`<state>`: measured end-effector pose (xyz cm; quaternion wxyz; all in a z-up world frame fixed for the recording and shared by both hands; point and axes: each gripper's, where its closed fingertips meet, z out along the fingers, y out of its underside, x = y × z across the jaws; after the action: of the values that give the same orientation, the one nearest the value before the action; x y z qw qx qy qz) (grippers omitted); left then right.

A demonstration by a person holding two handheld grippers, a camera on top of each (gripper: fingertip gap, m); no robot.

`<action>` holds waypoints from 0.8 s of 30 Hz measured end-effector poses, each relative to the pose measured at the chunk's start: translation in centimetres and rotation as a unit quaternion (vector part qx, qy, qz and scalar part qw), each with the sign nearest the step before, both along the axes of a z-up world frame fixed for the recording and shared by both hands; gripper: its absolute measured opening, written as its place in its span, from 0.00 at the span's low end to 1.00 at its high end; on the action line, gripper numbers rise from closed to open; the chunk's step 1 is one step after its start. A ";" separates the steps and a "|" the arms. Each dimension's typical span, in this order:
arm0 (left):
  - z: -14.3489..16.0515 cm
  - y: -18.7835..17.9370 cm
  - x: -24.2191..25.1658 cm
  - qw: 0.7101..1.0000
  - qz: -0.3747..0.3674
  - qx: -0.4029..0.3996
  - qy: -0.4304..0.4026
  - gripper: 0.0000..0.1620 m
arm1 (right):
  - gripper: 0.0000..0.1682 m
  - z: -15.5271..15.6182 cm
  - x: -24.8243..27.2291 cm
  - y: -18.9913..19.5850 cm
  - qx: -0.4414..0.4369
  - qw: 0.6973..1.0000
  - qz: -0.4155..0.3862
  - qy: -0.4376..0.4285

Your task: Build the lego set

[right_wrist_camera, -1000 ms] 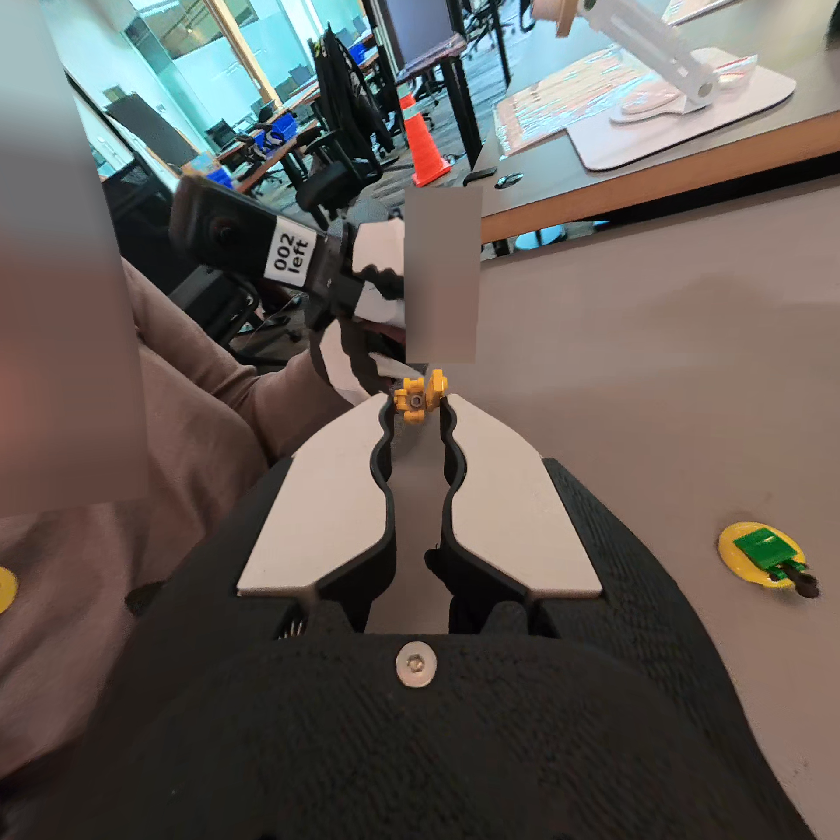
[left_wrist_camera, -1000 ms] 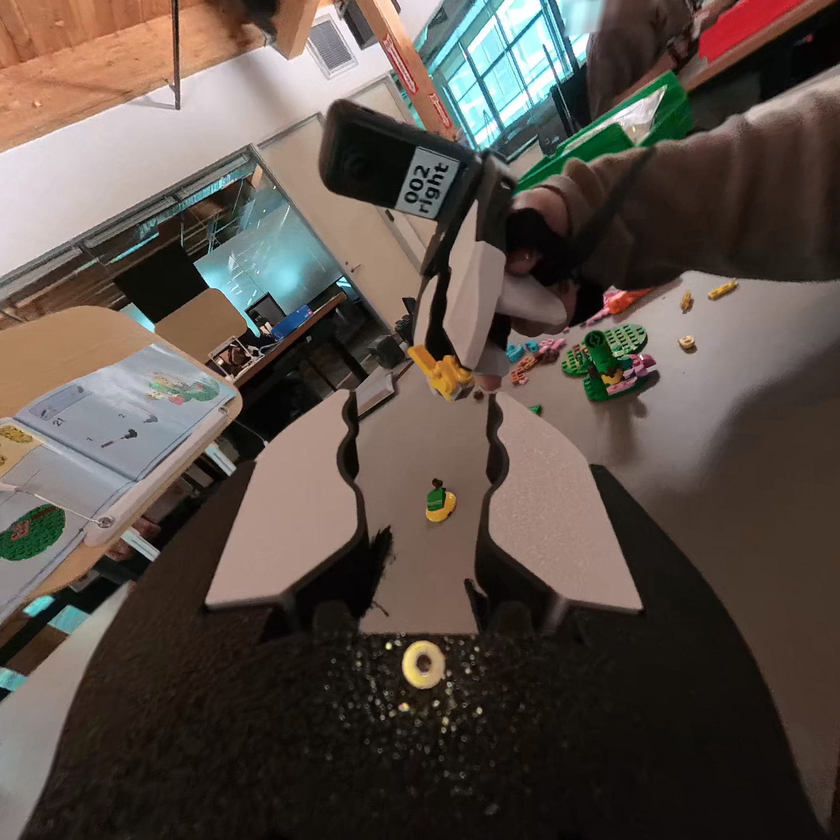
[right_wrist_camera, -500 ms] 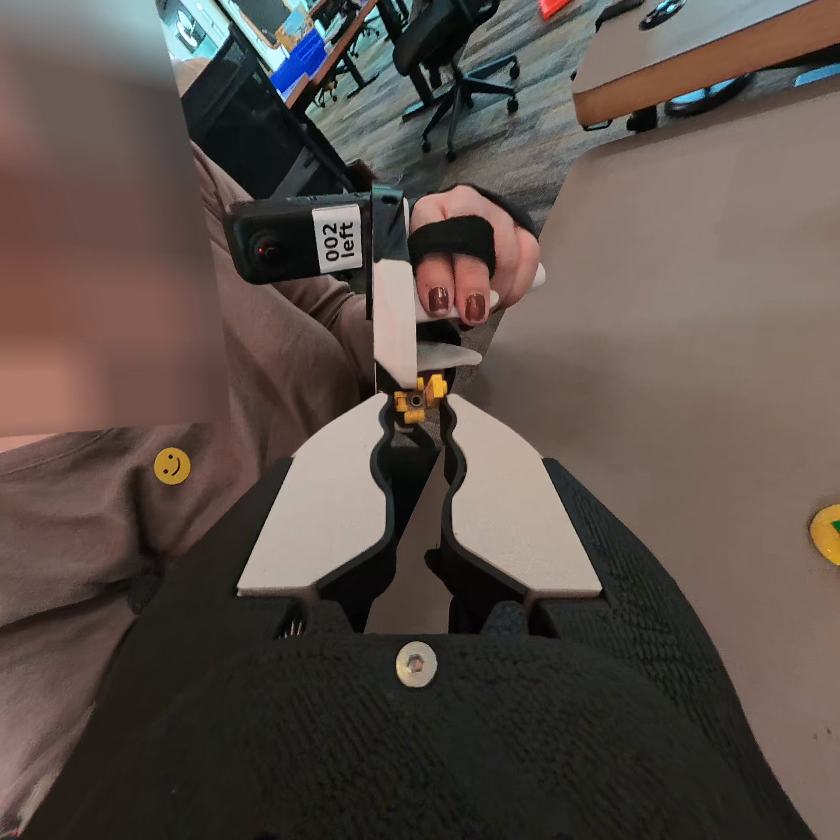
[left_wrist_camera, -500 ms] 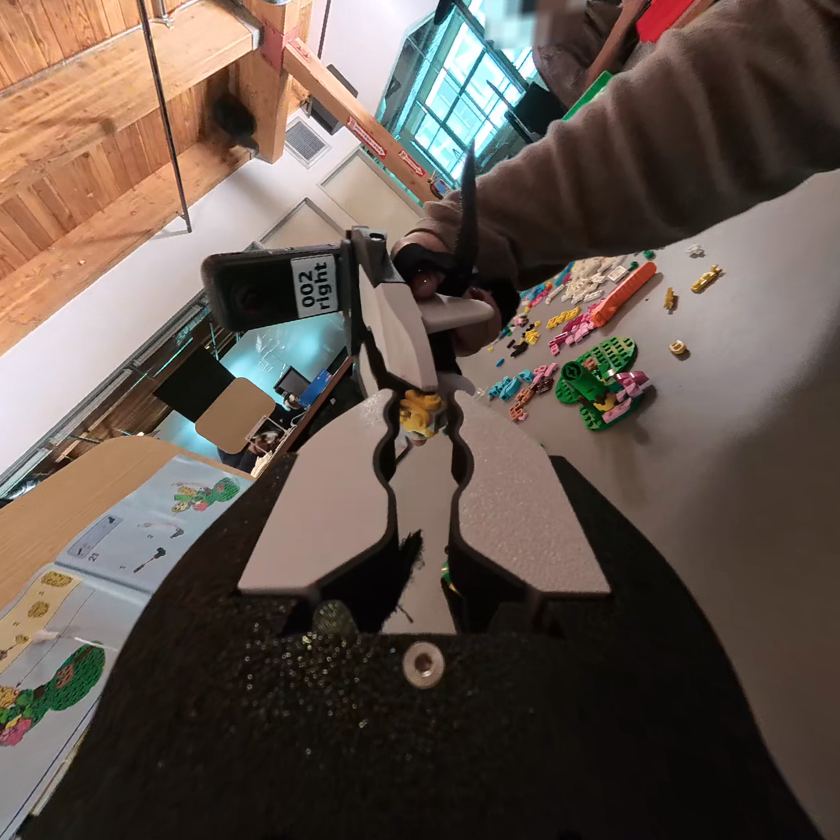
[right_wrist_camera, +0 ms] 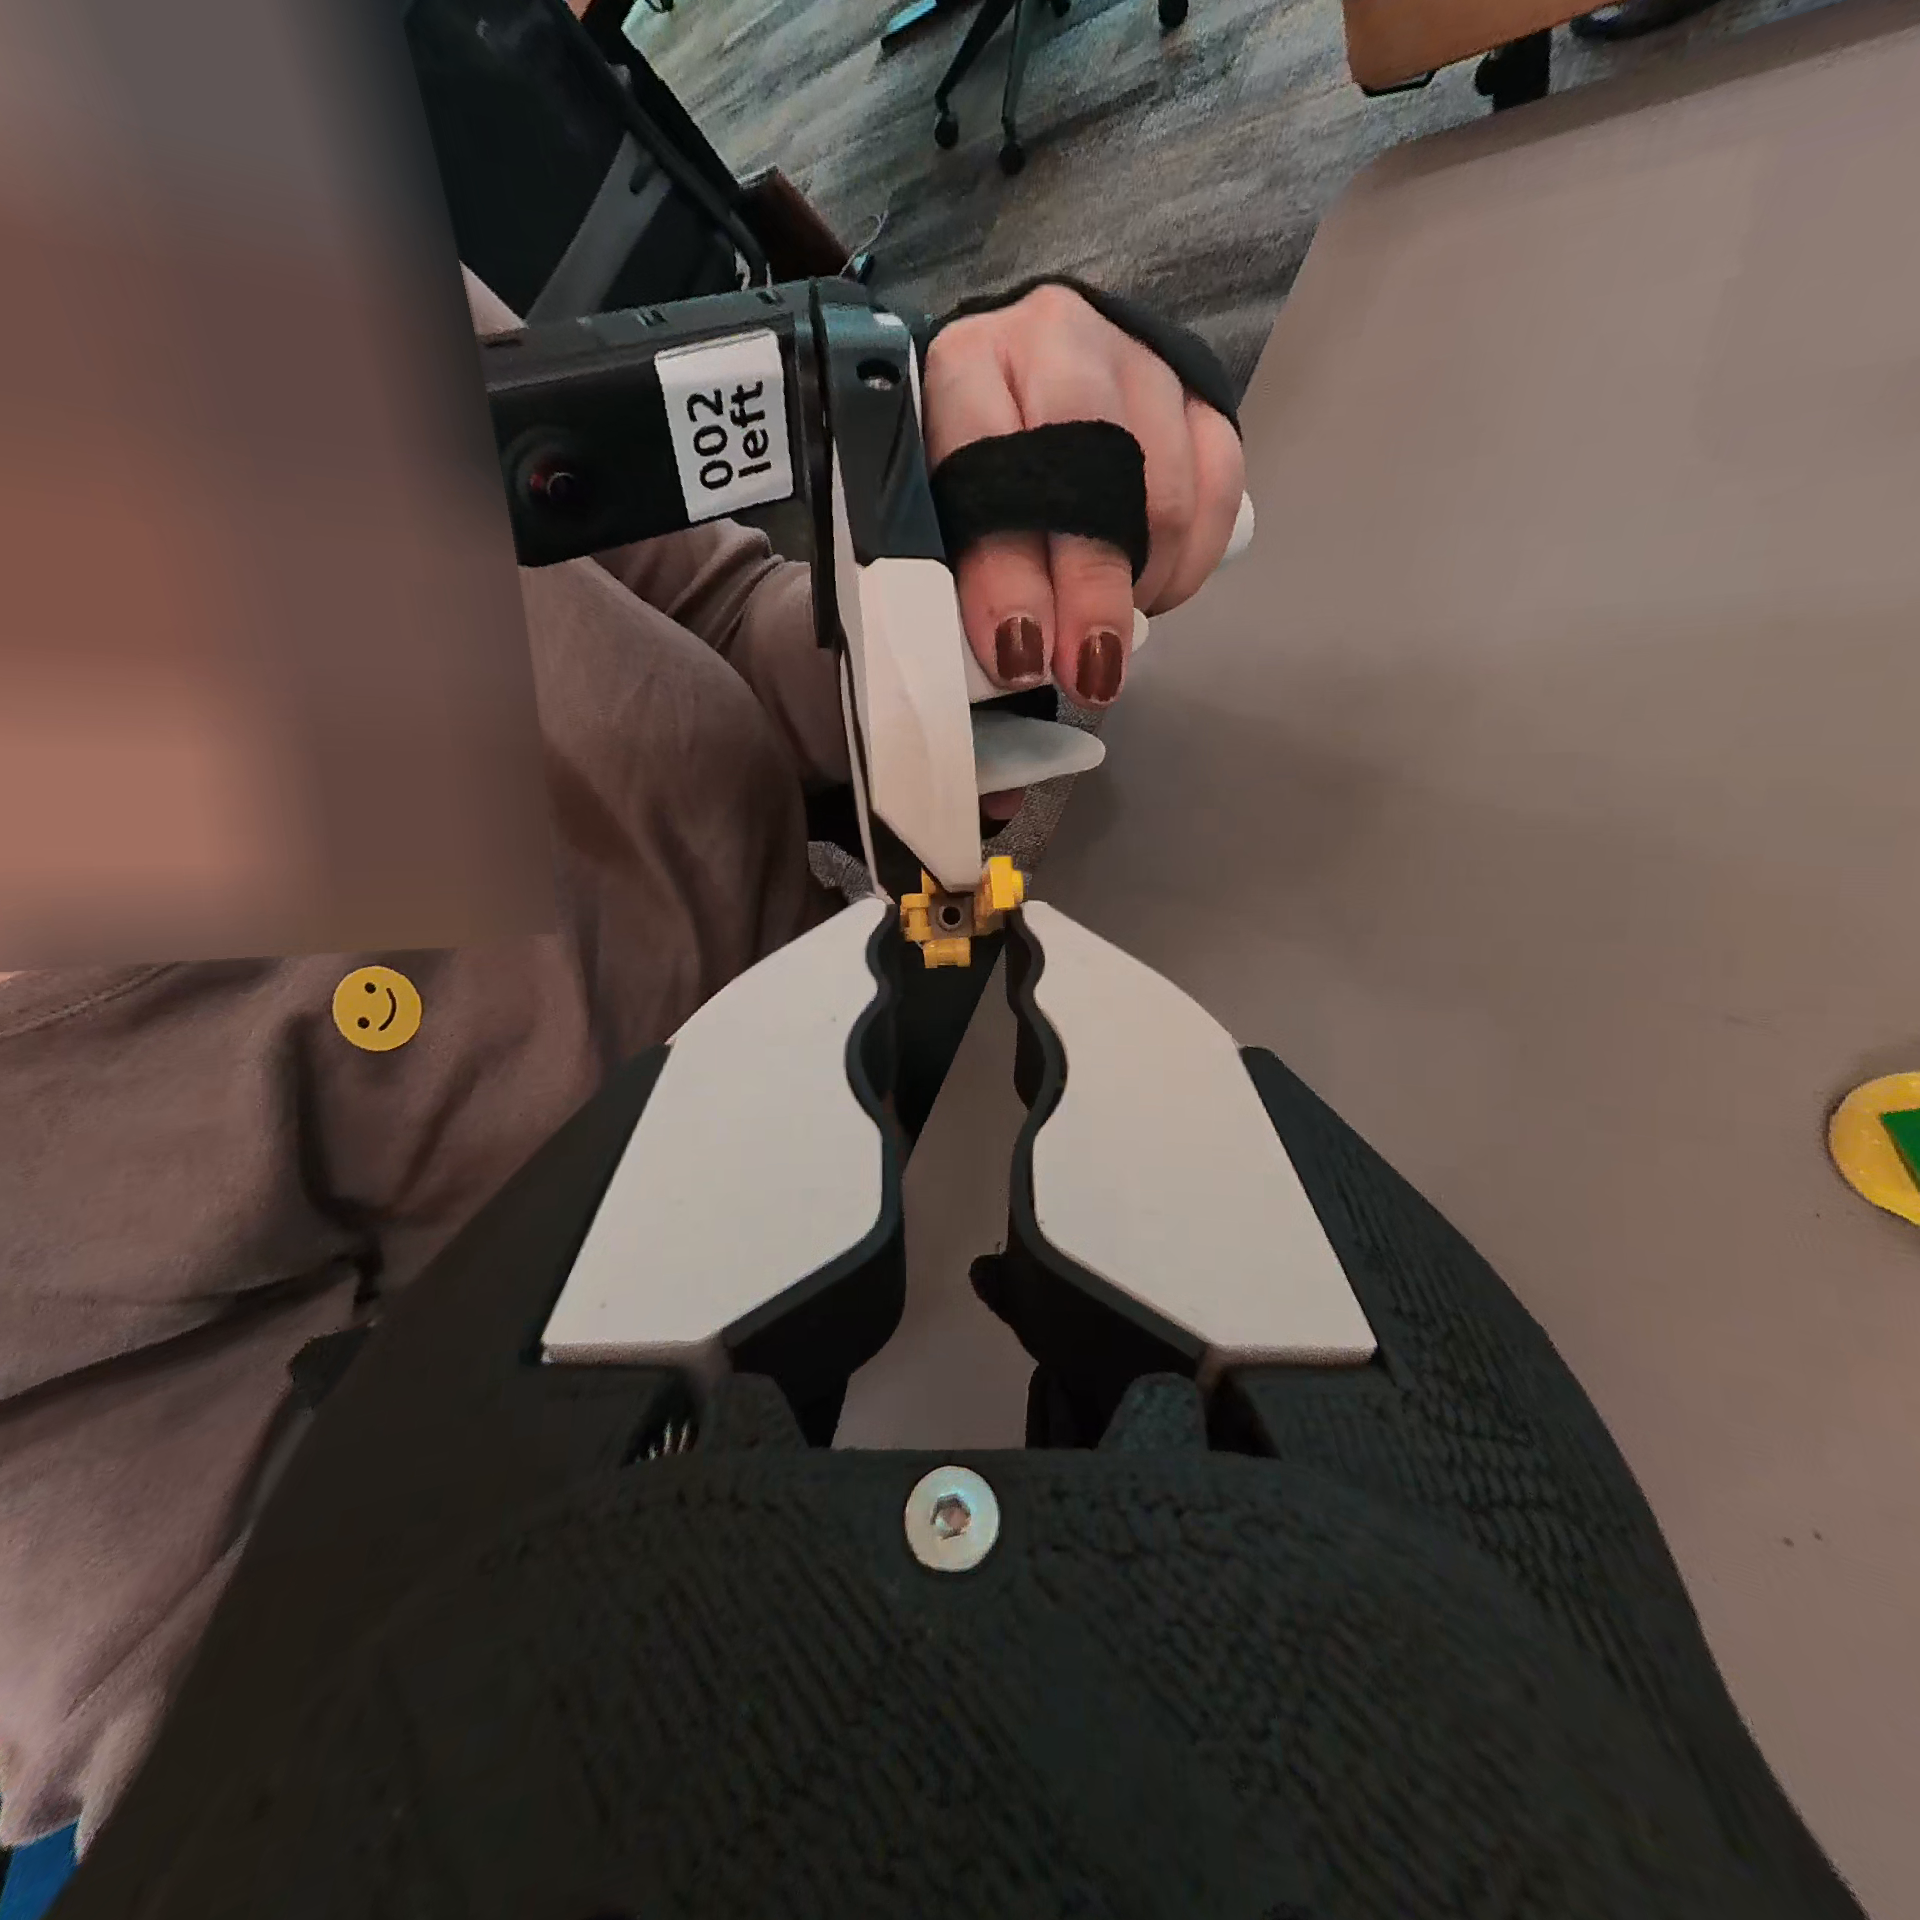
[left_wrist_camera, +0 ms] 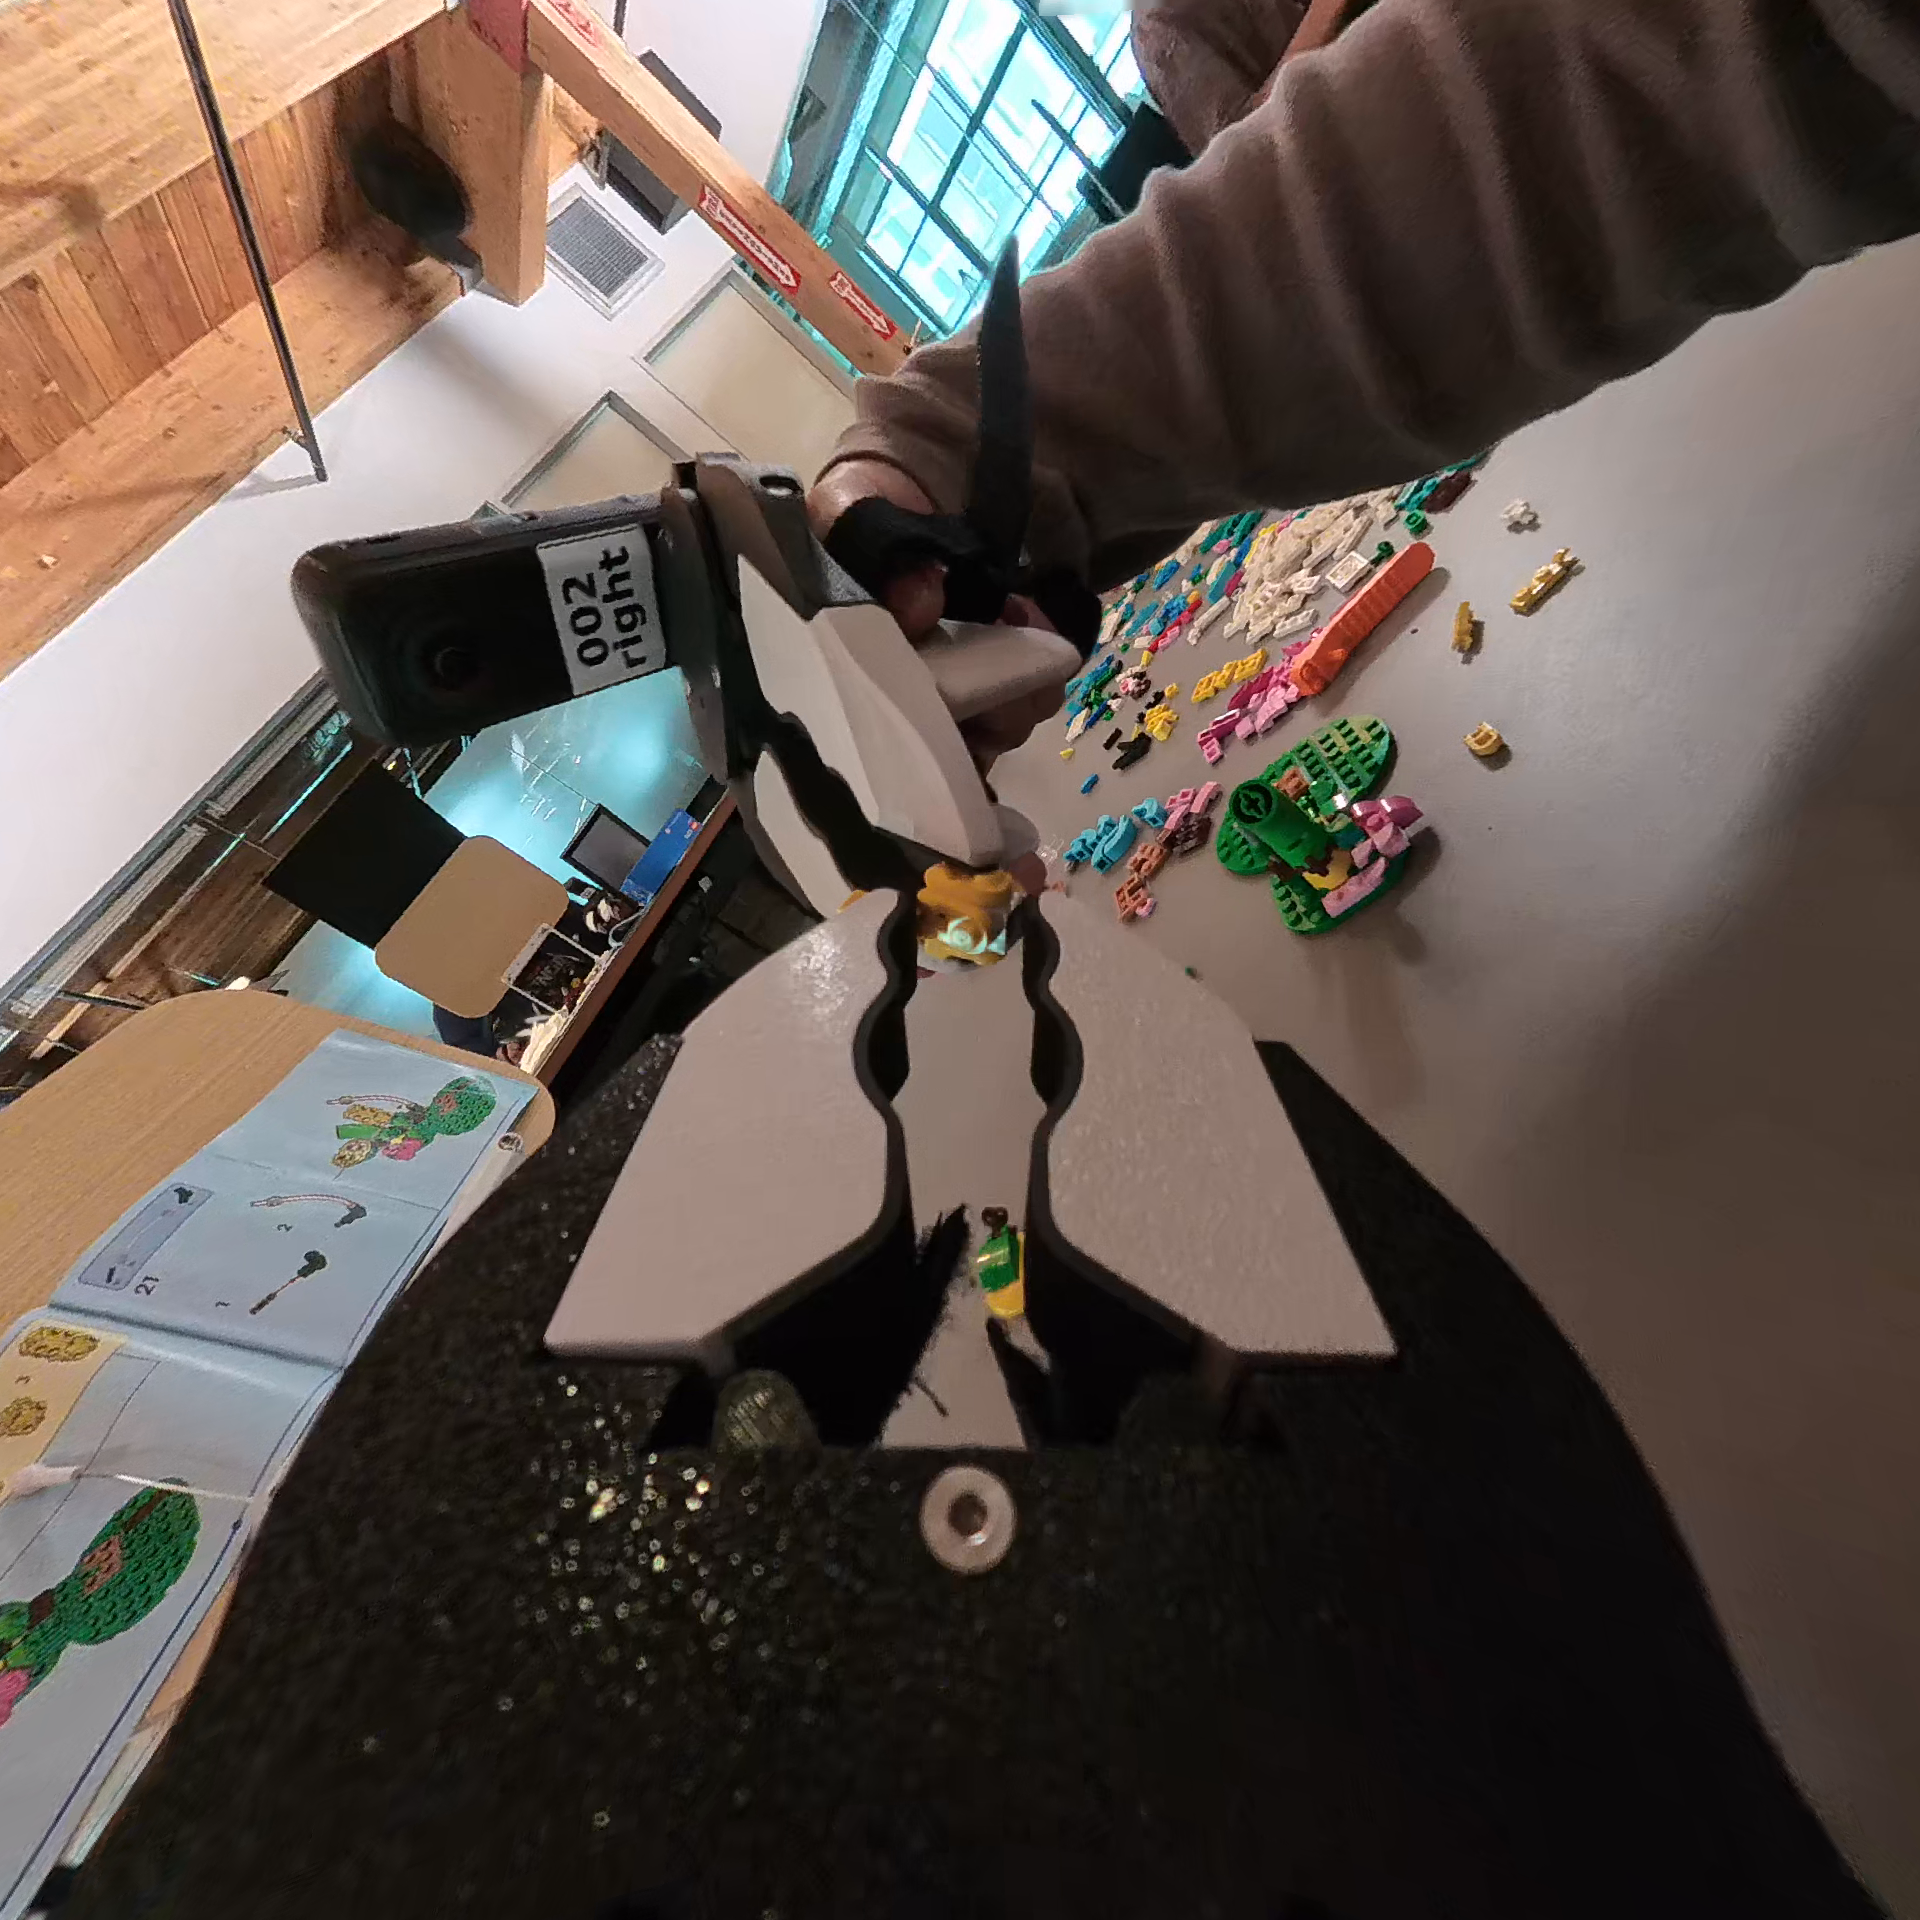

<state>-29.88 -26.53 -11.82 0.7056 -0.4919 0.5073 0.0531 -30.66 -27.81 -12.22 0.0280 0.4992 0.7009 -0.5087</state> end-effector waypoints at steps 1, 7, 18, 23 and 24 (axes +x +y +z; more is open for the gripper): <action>0.0 0.1 -0.2 1.000 0.006 0.003 0.000 0.12 | 0.10 0.0 -0.2 0.1 0.002 1.000 -0.008 0.006; 0.7 0.6 -2.3 0.999 0.036 0.009 -0.039 0.12 | 0.21 -0.2 -1.2 2.4 0.106 0.986 -0.113 0.064; 1.2 0.6 -7.6 0.991 0.098 0.016 -0.089 0.11 | 0.13 -11.4 1.0 3.3 0.456 0.882 0.057 -0.108; 1.2 0.6 -7.4 0.992 0.096 0.015 -0.085 0.11 | 0.08 -13.3 0.8 3.8 0.461 0.871 0.119 -0.121; 1.1 0.6 -7.4 0.992 0.096 0.013 -0.085 0.11 | 0.08 -13.7 0.9 3.9 0.460 0.870 0.127 -0.129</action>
<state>-37.29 -25.95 -10.69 0.7441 -0.5318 0.3952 0.0853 -29.79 -23.89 -25.89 -0.0505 0.4237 0.9029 -0.0525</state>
